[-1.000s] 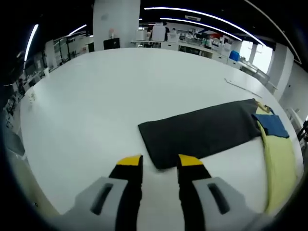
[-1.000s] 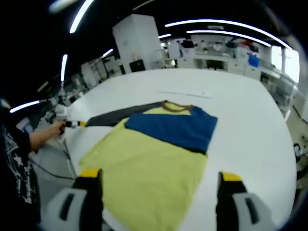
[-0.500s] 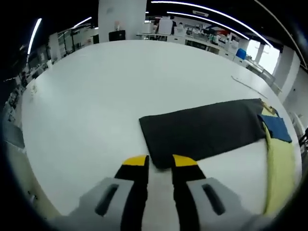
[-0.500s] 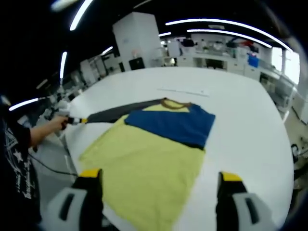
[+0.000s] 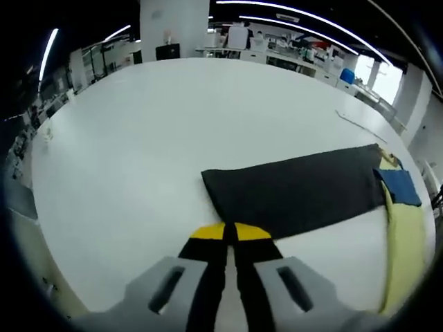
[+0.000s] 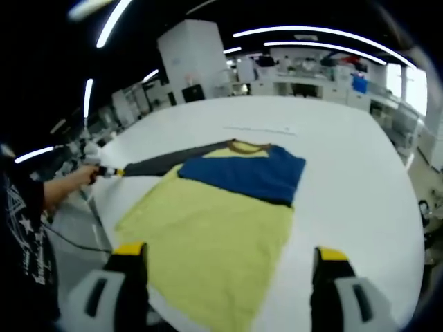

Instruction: Fold the garment on the visible template until the final outline fits inside the template.

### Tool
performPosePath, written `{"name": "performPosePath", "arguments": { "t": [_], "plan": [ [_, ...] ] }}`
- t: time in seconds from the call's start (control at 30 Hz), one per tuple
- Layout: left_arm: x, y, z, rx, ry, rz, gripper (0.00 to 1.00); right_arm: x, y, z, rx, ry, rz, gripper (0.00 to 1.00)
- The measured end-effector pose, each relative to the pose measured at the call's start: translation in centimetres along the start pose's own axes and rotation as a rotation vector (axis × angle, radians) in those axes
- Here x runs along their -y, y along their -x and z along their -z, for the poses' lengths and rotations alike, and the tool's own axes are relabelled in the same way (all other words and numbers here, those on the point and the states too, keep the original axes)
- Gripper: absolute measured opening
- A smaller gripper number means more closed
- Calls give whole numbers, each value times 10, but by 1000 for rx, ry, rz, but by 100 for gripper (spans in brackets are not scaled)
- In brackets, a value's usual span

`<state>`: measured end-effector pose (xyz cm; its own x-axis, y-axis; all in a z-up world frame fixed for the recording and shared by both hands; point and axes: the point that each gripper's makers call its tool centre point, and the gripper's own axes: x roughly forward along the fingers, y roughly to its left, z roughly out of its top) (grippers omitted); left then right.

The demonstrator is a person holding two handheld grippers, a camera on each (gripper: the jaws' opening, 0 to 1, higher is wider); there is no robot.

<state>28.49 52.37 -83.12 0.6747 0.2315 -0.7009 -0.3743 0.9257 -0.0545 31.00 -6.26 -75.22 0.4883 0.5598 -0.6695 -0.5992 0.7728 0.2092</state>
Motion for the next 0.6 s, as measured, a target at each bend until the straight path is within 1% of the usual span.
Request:
{"name": "performPosePath", "arguments": {
  "t": [0.1, 0.3, 0.37, 0.6],
  "plan": [
    [-2, 0, -2, 2, 20, 3, 0, 1, 1, -1, 9, -8, 0, 99],
    [0, 1, -3, 6, 33, 9, 0, 0, 1, -1, 11, -12, -5, 99],
    [2, 5, -5, 9, 41, 11, 0, -1, 1, -1, 11, -11, -4, 99],
    [10, 13, -18, 28, 27, 21, 0, -5, -1, -3, 19, -10, -14, 99]
  ]
}}
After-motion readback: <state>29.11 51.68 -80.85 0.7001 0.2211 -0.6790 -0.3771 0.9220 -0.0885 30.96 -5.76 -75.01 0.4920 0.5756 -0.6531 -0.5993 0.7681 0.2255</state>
